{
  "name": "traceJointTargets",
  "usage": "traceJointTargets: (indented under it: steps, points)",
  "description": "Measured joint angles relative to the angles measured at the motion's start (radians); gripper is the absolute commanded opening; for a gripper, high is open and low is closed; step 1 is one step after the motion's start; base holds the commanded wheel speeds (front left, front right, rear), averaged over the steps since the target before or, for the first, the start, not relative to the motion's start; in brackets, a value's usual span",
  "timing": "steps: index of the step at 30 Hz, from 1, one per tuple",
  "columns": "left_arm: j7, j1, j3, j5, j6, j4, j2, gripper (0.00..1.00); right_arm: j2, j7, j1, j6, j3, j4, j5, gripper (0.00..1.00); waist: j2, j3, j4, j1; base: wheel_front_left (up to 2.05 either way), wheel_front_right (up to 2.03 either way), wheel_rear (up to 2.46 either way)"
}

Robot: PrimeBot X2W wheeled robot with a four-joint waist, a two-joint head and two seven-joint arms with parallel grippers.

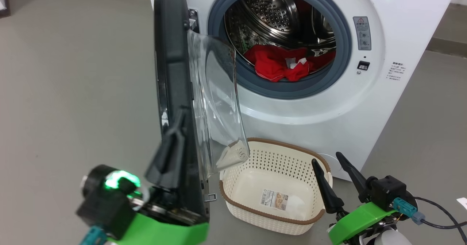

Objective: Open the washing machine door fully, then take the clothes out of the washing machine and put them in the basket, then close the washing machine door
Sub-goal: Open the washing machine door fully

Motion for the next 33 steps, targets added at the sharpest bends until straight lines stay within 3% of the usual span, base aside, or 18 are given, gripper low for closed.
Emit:
traceJointTargets:
  steps: [4, 15, 20, 33]
  points:
    - [0.056, 0.002, -0.09, -0.04, -0.004, -0.005, 0.001, 0.0, 0.0, 0.0, 0.0, 0.0, 0.0, 0.001, 0.0, 1.0, 0.0, 0.006, -0.006, 0.0, 0.0, 0.0, 0.0]
    - [0.175, 0.066, -0.163, -0.093, 0.017, 0.099, 0.008, 0.0, 0.0, 0.0, -0.001, 0.0, -0.005, 0.002, 0.0, 1.0, 0.0, 0.018, -0.011, 0.0, 0.0, 0.0, 0.0]
    - [0.186, 0.09, -0.164, -0.111, 0.019, 0.173, 0.009, 0.0, 0.0, 0.0, -0.002, 0.0, -0.003, 0.003, 0.0, 1.0, 0.0, 0.015, -0.014, 0.0, 0.0, 0.0, 0.0]
    - [0.19, 0.094, -0.106, -0.114, 0.078, 0.268, 0.038, 0.0, 0.0, 0.0, -0.001, 0.0, 0.001, 0.007, 0.0, 1.0, 0.0, 0.008, -0.005, 0.0, 0.0, 0.0, 0.0]
